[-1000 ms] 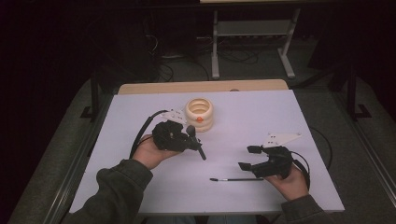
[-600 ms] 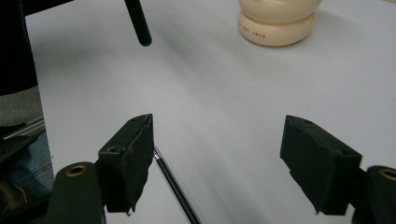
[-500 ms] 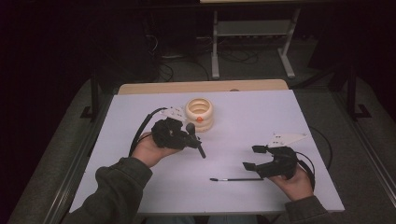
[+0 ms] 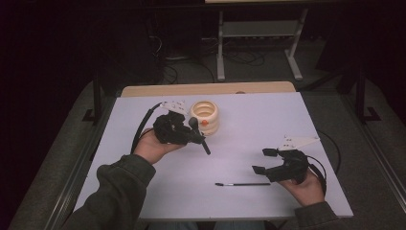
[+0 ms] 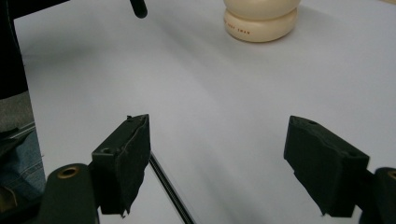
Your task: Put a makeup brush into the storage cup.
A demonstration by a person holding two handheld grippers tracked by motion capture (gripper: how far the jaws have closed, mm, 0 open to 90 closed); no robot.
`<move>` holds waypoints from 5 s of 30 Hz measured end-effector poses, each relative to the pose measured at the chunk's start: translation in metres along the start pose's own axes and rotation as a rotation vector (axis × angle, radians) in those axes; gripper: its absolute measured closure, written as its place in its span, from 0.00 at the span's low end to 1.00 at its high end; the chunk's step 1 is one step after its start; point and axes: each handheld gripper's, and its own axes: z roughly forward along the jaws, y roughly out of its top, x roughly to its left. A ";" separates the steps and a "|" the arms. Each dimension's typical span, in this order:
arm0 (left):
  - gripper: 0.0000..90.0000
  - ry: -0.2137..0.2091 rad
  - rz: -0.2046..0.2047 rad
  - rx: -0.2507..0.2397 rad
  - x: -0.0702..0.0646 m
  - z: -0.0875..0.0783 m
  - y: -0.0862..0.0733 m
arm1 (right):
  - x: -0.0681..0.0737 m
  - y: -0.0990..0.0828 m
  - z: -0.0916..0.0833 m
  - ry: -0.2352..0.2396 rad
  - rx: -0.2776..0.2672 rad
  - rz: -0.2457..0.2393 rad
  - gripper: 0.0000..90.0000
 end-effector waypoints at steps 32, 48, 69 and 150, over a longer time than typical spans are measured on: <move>0.87 0.077 -0.080 0.004 0.044 -0.002 0.043 | -0.010 -0.006 -0.010 -0.011 -0.008 0.031 0.24; 0.87 0.140 -0.147 -0.010 0.073 -0.003 0.054 | -0.014 -0.007 -0.013 -0.013 -0.014 0.038 0.24; 0.87 0.235 -0.223 -0.017 0.104 -0.003 0.062 | -0.016 -0.006 -0.012 -0.013 -0.012 0.035 0.24; 0.60 0.284 -0.254 0.042 0.113 0.019 0.009 | -0.015 -0.004 -0.003 -0.001 0.027 0.013 0.24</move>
